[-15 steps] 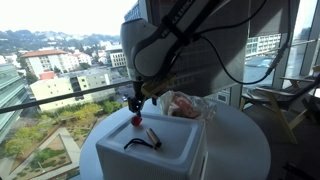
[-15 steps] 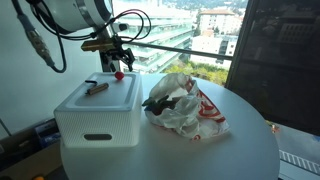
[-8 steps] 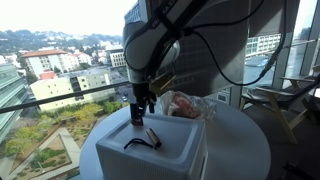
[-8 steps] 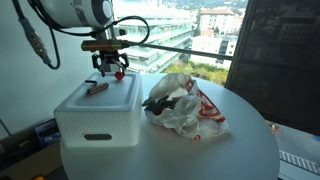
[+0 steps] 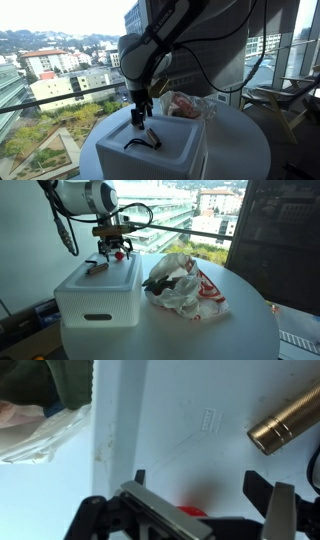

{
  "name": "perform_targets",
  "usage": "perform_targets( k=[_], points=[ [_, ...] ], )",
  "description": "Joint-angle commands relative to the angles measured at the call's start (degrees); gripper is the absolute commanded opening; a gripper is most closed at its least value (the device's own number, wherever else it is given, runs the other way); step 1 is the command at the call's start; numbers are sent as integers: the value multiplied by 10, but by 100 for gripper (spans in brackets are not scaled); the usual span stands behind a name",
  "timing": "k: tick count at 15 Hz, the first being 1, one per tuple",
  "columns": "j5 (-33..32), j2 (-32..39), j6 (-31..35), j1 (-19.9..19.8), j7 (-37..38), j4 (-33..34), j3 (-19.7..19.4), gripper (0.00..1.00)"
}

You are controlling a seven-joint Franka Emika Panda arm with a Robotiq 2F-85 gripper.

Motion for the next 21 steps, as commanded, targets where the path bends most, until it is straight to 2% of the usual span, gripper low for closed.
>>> perform_targets(
  k=[1,9,10,11,12,15,17,21],
  points=[
    [-22,43,-27,13,-16,68,-8,100],
    [-38,83,-32,22,-41,128,-6,100],
    [-36,84,-33,22,-47,131,-4,75],
    [-32,86,-38,22,-50,134,-3,74],
    [-35,85,-39,24,-47,134,-5,68],
    [-42,78,-38,32,-30,127,-11,42],
    [-50,67,-30,39,-15,115,-16,29],
    [-72,33,-5,45,50,84,-37,27]
  ],
)
